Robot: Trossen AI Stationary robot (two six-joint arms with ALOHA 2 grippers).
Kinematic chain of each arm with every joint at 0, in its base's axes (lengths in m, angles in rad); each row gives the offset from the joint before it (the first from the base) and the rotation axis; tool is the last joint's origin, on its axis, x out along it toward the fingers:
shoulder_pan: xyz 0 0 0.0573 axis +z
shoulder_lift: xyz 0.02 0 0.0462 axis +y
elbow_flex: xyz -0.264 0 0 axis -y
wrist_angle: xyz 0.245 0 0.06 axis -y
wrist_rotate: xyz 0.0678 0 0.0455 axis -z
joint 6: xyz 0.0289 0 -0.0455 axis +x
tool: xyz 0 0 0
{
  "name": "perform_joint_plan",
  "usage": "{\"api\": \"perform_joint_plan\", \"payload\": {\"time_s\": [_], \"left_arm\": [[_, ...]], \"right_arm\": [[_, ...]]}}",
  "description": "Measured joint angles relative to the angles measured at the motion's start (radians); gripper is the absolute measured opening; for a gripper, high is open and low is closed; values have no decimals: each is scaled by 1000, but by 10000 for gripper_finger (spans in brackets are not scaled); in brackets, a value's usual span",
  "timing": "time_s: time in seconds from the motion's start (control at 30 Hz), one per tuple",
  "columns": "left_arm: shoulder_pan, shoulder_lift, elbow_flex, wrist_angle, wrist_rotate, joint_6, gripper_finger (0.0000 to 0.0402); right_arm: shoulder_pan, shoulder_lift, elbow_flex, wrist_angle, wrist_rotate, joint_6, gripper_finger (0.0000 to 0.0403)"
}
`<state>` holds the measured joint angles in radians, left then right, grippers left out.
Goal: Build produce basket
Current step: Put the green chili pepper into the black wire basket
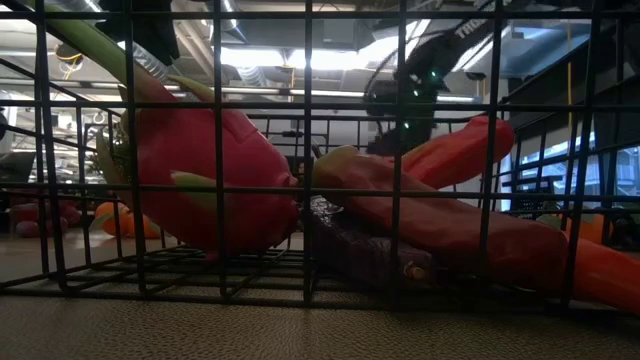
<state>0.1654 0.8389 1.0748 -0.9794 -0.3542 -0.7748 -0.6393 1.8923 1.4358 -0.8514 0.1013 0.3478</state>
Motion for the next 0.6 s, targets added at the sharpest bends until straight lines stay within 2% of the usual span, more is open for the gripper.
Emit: {"api": "perform_joint_plan", "payload": {"time_s": [0.2,0.37,0.6], "left_arm": [[0,0,0,0,0,10,71],[0,0,0,0,8,128,71],[0,0,0,0,35,264,71]], "right_arm": [[80,-1,165,-143,39,-41,68],[177,-2,346,-311,94,-38,67],[351,-3,559,-446,128,24,63]]}}
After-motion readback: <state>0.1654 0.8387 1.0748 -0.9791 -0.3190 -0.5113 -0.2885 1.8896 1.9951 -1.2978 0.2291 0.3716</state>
